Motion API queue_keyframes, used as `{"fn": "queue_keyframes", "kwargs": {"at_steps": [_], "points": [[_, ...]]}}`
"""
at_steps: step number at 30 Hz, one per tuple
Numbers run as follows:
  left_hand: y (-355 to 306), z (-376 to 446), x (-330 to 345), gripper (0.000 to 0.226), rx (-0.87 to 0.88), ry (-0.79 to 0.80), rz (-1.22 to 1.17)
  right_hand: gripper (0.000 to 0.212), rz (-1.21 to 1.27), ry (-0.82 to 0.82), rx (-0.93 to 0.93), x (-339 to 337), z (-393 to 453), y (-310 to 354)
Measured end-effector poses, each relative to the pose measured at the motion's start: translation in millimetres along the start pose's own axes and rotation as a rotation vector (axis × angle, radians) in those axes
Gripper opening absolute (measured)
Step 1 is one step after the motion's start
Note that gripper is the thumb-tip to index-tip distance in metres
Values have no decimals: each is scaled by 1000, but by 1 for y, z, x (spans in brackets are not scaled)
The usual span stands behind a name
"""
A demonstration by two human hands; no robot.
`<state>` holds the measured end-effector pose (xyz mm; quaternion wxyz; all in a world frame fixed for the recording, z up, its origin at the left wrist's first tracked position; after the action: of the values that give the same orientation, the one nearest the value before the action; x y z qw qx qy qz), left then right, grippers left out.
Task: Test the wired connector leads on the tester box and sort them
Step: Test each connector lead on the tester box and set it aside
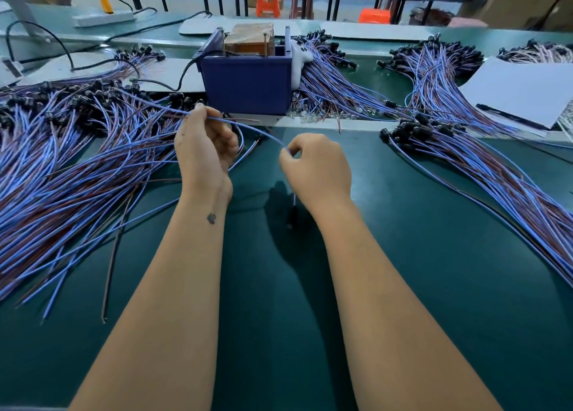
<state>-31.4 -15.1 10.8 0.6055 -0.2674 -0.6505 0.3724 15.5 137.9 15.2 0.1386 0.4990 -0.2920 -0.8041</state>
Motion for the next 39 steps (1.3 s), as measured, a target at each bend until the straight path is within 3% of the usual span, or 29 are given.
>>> {"fn": "queue_keyframes", "kwargs": {"at_steps": [4,9,12,16,20,23,27,31,39], "points": [[1,2,1,30,73,9,238,17,110,-284,86,-19,2,-7],[17,-6,17,26,177,206,726,9,345,-514,114,-36,2,-18],[25,-9,21,16,181,308,807,31,478,-579,81,-44,3,-22],[32,-20,30,11,211,594,926,46,484,-404,191,-40,12,-40],[46,-39,40,39,52,964,1029,38,435,-170,419,-35,15,-64],[52,-46,44,71,-61,1089,993,35,199,-116,424,-37,17,-75],[49,-44,44,70,-21,940,971,34,-276,-57,324,-39,14,-75],[48,-40,42,59,6,800,923,37,-277,113,98,-28,12,-60],[53,-37,38,52,-34,781,970,37,-431,264,453,-69,15,-90]]}}
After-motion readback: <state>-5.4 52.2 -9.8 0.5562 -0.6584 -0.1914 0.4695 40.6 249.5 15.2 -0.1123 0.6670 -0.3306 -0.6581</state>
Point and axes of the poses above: each hand's wrist, its own z-axis towards the middle knuckle, its own x-axis out of the palm, y = z × x, the point moved 4 cm from there along z, towards the middle knuckle
